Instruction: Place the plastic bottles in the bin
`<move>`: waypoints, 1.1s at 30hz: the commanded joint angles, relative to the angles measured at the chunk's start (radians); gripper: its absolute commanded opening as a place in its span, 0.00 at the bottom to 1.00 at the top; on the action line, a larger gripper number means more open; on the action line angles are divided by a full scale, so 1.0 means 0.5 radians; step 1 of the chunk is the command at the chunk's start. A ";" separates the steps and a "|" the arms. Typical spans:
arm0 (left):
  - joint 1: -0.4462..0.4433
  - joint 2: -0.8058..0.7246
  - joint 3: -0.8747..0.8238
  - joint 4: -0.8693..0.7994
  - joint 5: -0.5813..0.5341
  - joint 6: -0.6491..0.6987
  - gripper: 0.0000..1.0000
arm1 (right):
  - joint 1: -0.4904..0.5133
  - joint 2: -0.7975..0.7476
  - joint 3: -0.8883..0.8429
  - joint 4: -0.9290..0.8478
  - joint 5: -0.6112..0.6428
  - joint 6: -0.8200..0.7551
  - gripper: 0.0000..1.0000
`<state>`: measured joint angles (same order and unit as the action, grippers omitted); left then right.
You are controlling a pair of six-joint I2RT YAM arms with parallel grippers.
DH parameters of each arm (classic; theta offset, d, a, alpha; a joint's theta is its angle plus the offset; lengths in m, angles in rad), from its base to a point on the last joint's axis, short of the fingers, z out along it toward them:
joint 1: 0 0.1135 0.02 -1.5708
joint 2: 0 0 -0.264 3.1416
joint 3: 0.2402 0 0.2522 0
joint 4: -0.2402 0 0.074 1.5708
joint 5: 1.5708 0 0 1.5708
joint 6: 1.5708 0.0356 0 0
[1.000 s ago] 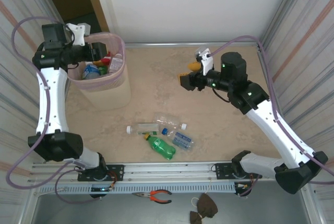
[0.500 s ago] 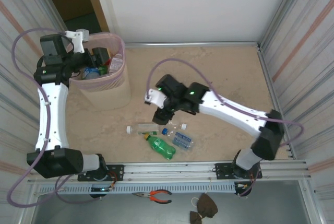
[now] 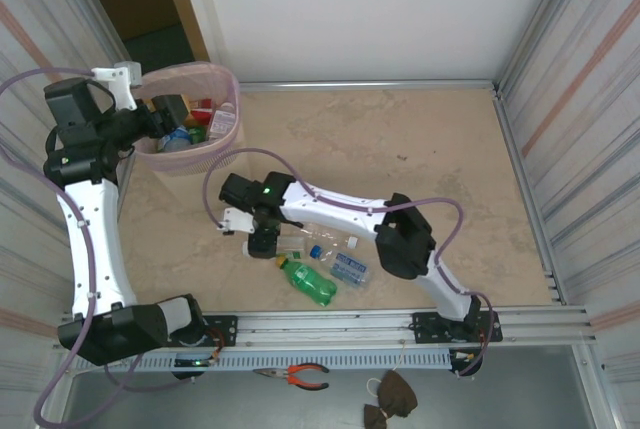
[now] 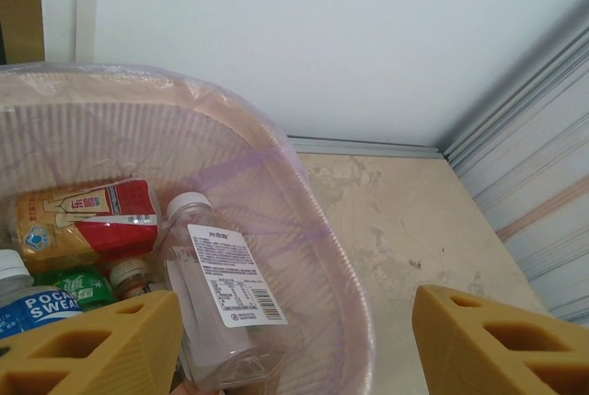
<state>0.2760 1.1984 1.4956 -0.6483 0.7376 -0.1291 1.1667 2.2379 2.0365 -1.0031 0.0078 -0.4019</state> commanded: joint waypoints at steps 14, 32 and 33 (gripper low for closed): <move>0.018 -0.046 -0.078 0.146 0.129 -0.093 0.66 | 0.044 0.595 0.552 -0.325 0.017 -0.193 0.66; 0.020 -0.044 -0.045 0.203 0.155 -0.161 0.66 | 0.068 0.503 0.610 -0.313 0.121 -0.209 0.40; 0.019 -0.043 -0.044 0.216 0.162 -0.174 0.65 | 0.067 0.473 0.609 -0.311 0.135 -0.203 0.39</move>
<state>0.2756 1.1965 1.4597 -0.5789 0.7860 -0.1890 1.1919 2.5336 2.3024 -1.1313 0.0551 -0.5030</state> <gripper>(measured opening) 0.656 0.466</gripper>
